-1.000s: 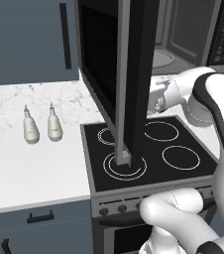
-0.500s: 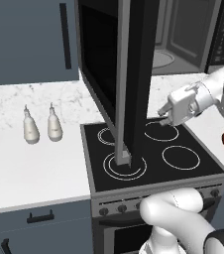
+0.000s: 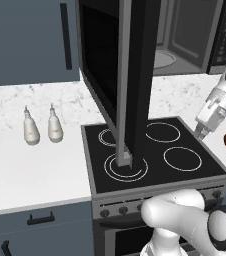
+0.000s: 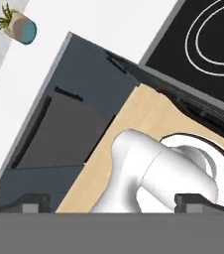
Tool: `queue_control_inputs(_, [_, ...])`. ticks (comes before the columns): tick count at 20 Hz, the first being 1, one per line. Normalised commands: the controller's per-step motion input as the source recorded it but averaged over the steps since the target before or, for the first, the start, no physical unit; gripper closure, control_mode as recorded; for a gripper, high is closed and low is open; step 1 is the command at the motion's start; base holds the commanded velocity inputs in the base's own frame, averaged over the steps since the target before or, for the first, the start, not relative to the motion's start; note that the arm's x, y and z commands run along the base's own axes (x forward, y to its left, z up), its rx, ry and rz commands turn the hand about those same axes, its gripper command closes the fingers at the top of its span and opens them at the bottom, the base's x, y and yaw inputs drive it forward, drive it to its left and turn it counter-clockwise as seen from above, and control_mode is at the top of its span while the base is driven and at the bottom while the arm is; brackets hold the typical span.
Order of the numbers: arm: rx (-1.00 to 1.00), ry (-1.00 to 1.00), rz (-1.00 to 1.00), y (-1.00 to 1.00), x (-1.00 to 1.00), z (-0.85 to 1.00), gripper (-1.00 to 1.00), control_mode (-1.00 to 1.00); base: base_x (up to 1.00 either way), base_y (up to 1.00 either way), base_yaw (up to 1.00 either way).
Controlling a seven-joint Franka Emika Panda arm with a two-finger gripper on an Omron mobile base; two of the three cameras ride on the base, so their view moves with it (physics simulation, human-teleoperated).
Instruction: Open the microwave, place the bowl with waffle inside the microwave, then close the microwave door and turn it on.
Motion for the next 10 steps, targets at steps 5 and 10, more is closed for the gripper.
queue_control_inputs(5, [-0.44,0.11,0.38,-1.00,-0.36,-0.41,-1.00,-1.00,0.00,0.00,0.00])
queue_control_inputs(10, [-0.38,-0.03,0.07,-0.97,-0.47,-0.50,-1.00,-1.00,0.00,0.00,0.00])
